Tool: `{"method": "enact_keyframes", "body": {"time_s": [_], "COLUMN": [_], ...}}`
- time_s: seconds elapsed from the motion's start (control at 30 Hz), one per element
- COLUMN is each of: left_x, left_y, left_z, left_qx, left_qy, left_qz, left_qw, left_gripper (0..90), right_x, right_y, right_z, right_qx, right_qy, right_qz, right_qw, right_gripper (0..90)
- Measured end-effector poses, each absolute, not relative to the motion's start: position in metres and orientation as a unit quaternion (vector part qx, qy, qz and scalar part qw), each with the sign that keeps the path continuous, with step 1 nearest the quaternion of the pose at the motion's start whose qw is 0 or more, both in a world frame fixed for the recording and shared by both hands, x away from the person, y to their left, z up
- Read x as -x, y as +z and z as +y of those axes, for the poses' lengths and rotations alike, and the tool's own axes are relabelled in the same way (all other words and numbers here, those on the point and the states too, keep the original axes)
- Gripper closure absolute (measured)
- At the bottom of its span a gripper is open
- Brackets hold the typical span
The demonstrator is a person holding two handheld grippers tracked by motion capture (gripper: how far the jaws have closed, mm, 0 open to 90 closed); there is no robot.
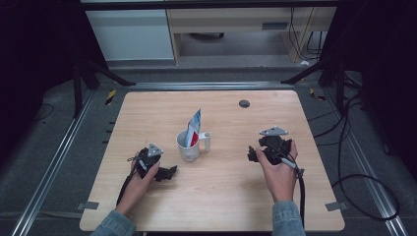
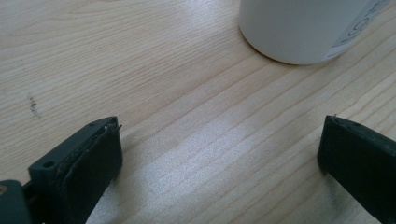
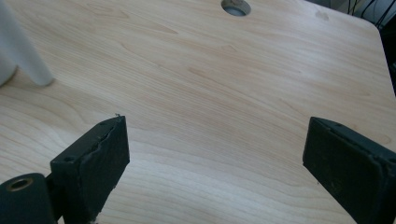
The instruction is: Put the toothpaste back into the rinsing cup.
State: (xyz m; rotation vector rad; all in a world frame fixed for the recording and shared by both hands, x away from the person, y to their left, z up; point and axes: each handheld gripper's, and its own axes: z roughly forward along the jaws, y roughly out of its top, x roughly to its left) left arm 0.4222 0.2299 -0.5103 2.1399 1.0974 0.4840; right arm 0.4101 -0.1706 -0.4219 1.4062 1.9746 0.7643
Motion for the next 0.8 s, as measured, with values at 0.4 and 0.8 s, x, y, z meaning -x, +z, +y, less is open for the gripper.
{"method": "enact_keyframes", "body": {"time_s": [0.4,0.8], "left_x": [-0.422,-0.422], "left_y": [-0.51,-0.51], "left_z": [0.23,0.23], "left_qx": [-0.821,-0.821], "left_qy": [0.186,0.186], "left_qz": [0.421,0.421], "left_qw": [0.337,0.337], "left_gripper": [0.0,0.0], "right_x": [-0.432,-0.442], "right_y": [-0.45,-0.487], "right_z": [-0.2,-0.205], "right_qx": [-0.566,-0.596], "right_qy": [0.268,0.243], "right_qz": [0.738,0.732], "right_qw": [0.252,0.224], "right_gripper": [9.2,11.3]}}
